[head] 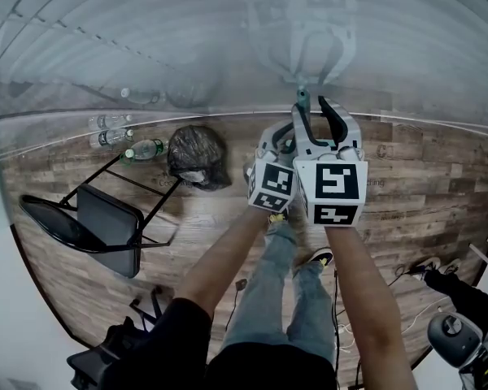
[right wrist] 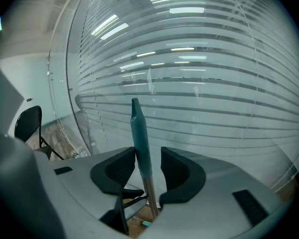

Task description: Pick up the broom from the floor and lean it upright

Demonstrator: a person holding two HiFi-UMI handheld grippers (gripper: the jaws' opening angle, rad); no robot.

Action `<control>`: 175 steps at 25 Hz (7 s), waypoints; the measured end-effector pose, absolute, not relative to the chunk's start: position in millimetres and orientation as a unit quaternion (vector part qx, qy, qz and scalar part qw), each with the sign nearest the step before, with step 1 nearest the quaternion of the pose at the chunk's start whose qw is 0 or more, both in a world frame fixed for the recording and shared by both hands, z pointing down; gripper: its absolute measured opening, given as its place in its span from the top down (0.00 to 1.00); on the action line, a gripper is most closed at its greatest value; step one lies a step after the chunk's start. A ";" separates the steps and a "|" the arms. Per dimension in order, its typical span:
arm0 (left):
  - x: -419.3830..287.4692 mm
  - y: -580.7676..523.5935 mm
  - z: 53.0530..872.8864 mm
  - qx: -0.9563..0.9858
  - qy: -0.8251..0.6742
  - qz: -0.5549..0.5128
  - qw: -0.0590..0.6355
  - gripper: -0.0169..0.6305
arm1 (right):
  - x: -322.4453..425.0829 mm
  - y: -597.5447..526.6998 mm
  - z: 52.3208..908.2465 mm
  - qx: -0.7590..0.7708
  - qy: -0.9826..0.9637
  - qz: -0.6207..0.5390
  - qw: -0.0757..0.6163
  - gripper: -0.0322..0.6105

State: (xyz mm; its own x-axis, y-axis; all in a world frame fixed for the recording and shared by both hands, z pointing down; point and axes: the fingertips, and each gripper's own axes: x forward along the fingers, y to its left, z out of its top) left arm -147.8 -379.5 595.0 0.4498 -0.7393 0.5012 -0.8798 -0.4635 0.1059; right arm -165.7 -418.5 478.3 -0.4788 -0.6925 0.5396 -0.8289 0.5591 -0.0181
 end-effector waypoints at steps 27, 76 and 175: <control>-143.1 -389.0 556.8 0.854 -0.474 0.130 0.171 0.76 | -162.7 -410.0 460.9 0.462 -0.816 0.314 0.149 0.78; -177.2 -376.2 573.9 0.834 -0.492 0.180 0.173 0.59 | -141.3 -385.7 478.1 0.430 -0.808 0.378 0.138 0.68; -94.3 -386.1 574.6 0.903 -0.302 0.202 0.231 0.56 | -57.6 -384.4 496.6 0.463 -0.794 0.366 0.149 0.69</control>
State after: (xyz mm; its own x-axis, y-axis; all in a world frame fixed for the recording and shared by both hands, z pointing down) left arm -94.3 -386.1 574.6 0.7360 -0.4522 0.5038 -0.6386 -0.7108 0.2948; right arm -57.6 -384.4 496.6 -0.5279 -0.6255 0.5746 -0.8430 0.3037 -0.4439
